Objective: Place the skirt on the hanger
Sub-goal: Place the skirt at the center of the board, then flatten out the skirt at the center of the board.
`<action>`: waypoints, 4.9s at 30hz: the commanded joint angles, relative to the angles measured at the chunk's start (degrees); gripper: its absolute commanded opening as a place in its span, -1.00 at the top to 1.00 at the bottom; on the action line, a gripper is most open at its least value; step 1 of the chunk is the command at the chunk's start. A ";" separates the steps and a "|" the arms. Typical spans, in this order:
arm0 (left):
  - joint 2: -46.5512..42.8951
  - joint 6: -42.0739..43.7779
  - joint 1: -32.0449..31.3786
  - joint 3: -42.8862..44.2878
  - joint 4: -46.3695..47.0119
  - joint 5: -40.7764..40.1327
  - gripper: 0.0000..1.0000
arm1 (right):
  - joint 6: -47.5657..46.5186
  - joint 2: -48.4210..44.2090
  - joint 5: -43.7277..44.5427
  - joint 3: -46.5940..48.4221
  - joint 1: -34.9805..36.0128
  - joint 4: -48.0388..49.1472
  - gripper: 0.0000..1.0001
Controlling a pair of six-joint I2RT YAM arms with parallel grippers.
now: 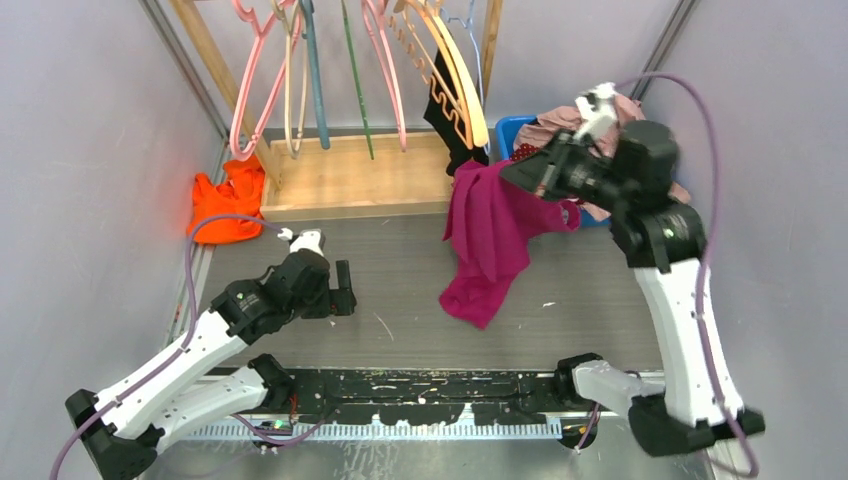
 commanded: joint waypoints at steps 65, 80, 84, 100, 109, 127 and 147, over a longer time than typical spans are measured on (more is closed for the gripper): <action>20.88 -17.37 -19.28 -3.71 9.14 -10.55 -0.14 | 14.61 -7.55 51.21 -65.70 28.86 21.79 0.03; 17.68 -16.26 -18.00 -2.92 7.98 -9.65 0.74 | 12.21 -12.75 50.26 -60.98 28.86 16.31 0.69; 16.91 -17.00 -18.00 -4.73 10.14 -4.12 0.32 | 12.34 -12.84 49.78 -61.15 28.92 16.25 0.74; 20.25 -21.41 -18.04 -10.88 22.48 -0.02 0.10 | 11.90 -12.11 48.55 -61.31 28.88 17.09 0.75; 23.40 -21.73 -18.05 -12.59 25.74 -1.11 0.63 | 11.73 -12.89 47.80 -61.99 28.87 16.98 0.75; 9.84 -5.76 -10.59 20.23 -1.86 -0.20 1.00 | 0.30 -13.05 40.12 -25.72 28.87 -1.79 0.76; 31.73 13.23 14.75 67.92 -12.55 10.89 1.00 | -14.35 22.62 44.03 30.30 27.61 -6.78 0.81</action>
